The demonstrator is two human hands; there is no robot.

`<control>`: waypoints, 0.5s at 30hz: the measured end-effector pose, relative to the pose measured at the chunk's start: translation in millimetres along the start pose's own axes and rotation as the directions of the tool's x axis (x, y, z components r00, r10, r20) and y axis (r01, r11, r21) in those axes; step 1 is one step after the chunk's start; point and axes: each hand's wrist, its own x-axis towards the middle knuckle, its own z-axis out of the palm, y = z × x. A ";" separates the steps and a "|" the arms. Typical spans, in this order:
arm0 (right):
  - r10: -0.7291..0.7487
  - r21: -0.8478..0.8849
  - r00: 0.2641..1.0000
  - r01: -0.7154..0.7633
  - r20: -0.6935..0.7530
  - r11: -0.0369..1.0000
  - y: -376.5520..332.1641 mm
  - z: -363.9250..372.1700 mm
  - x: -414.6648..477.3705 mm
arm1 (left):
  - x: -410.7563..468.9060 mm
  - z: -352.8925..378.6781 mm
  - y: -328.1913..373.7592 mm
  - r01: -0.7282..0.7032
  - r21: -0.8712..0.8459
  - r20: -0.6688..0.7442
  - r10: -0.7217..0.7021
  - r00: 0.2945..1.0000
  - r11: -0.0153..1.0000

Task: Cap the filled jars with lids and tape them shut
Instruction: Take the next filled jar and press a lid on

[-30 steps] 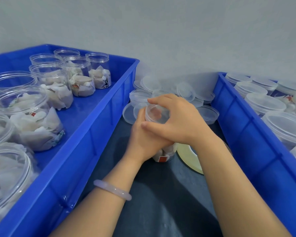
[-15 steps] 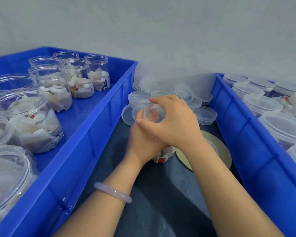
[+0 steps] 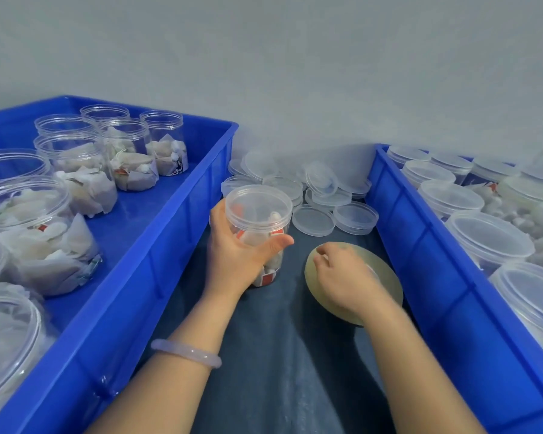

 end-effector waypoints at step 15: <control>-0.191 0.413 0.888 0.373 -0.418 0.831 8.4 30.4 -38.5 | -13.1 -25.4 4.6 0.153 0.849 0.044 -0.356 0.933 0.505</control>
